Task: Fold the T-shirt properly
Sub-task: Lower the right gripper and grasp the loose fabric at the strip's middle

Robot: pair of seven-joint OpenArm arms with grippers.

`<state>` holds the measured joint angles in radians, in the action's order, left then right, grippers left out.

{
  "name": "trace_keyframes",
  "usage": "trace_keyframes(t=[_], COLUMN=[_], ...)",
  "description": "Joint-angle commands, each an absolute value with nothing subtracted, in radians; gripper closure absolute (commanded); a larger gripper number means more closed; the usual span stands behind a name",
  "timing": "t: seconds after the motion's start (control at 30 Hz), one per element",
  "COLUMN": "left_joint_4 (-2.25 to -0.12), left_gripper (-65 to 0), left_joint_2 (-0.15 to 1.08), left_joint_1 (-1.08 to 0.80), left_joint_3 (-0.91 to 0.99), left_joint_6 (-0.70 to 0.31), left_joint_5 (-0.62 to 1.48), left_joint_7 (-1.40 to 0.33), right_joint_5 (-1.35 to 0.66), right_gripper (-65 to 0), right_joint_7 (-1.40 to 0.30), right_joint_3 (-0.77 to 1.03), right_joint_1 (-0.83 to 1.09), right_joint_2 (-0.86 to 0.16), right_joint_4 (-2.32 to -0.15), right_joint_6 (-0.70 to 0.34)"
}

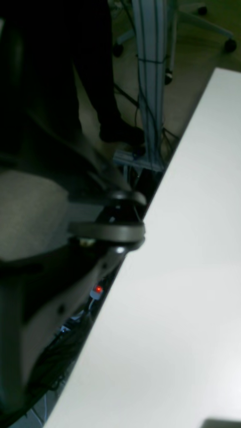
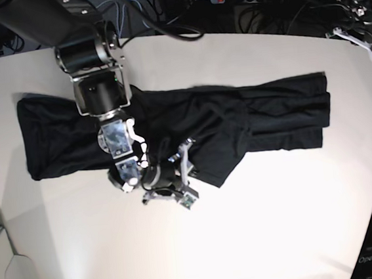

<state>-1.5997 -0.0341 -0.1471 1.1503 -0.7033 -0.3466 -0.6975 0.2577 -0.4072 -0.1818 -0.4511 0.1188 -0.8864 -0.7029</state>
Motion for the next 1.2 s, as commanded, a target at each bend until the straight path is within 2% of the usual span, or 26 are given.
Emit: trace_keyframes(t=[0.0,0.37,0.6,0.63,0.77,0.87,1.17], left_joint_4=[-1.624,-1.627,-1.627,-1.627,-1.618,-1.616,-1.616], left_gripper=[-8.1,-8.1,-8.1,-8.1,-8.1,-8.1,-8.1], left_joint_2=[-0.022,-0.021,-0.022,-0.022,-0.022,-0.024,-0.024], left_joint_1=[-0.145,-0.145,-0.142,-0.14,-0.136,-0.136,-0.134], left_joint_3=[1.153,1.153,1.153,1.153,1.15,1.15,1.148], left_joint_6=[-0.698,-0.698,-0.698,-0.698,-0.698,-0.698,-0.698], left_joint_5=[-0.343,-0.344,-0.344,-0.344,-0.344,-0.344,-0.344], left_joint_7=[-0.687,-0.688,-0.688,-0.69,-0.69,-0.69,-0.69], right_joint_5=[0.24,0.24,0.24,0.242,0.242,0.242,0.242], right_gripper=[-22.1,-22.2,-22.2,-23.2,-34.2,-39.0,-39.6], right_joint_7=[-0.372,-0.228,-0.234,-0.234,-0.236,-0.236,-0.225], right_joint_3=[-0.18,-0.182,-0.182,-0.183,-0.182,-0.182,-0.179], right_joint_1=[-0.49,-0.529,-0.544,-0.545,-0.565,-0.567,-0.527], right_joint_2=[0.127,0.12,0.107,0.107,0.081,0.074,0.068], right_joint_4=[-0.889,-0.716,-0.713,-0.714,-0.714,-0.714,-0.714], right_joint_6=[-0.698,-0.698,-0.698,-0.698,-0.698,-0.698,-0.698])
